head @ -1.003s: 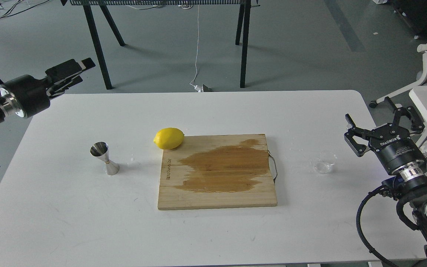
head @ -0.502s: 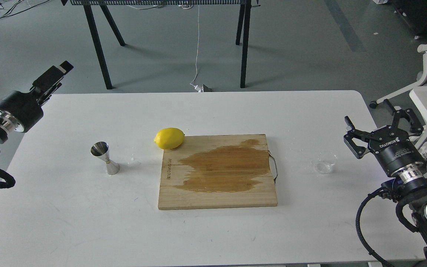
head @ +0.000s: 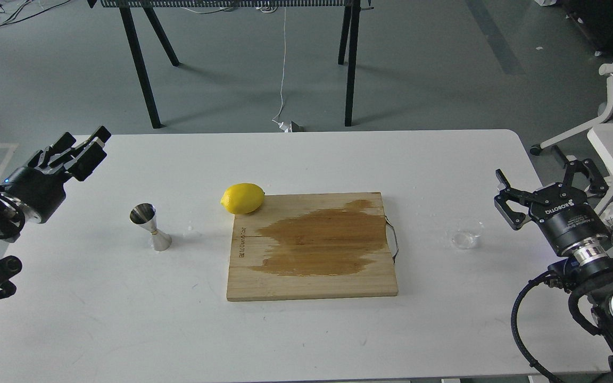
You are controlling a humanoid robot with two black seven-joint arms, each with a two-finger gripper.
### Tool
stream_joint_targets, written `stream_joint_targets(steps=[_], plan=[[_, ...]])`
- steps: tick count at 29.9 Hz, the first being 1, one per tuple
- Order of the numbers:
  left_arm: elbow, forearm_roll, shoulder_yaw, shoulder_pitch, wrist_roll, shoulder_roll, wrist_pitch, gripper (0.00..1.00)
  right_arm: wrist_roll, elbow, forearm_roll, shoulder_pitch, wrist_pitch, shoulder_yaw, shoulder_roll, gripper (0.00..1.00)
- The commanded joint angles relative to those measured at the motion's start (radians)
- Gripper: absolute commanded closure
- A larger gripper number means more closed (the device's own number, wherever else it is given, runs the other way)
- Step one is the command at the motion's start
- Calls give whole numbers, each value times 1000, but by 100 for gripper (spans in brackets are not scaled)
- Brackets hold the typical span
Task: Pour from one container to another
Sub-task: 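Raise the left arm and swing the left gripper toward the metal jigger, then lower the left gripper around the metal jigger and close it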
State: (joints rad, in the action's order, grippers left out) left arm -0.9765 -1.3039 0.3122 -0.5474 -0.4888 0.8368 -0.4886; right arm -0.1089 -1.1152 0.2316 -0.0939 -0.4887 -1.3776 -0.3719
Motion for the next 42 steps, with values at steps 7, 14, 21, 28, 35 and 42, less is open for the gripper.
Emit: stream_joint_targets(steps=[7, 14, 21, 28, 35, 42], plan=[[-2, -149, 7, 125, 0, 10, 0, 1, 0, 0, 0, 11, 0, 0, 1, 1], [-70, -173, 18, 231, 0, 56, 0, 2, 0, 0, 0, 13, 0, 0, -1, 1], [-83, -179, 34, 340, 0, 56, 0, 2, 0, 0, 0, 14, 0, 2, 1, 1], [-80, -195, 36, 363, 0, -38, 0, 2, 0, -2, 0, 16, 0, 2, 2, 1], [-80, -195, 68, 357, 0, -85, 0, 2, 0, -2, 0, 16, 0, 2, 1, 1], [-44, -195, 71, 317, 0, -128, 0, 2, 0, -3, 0, 16, 0, 2, 2, 1]])
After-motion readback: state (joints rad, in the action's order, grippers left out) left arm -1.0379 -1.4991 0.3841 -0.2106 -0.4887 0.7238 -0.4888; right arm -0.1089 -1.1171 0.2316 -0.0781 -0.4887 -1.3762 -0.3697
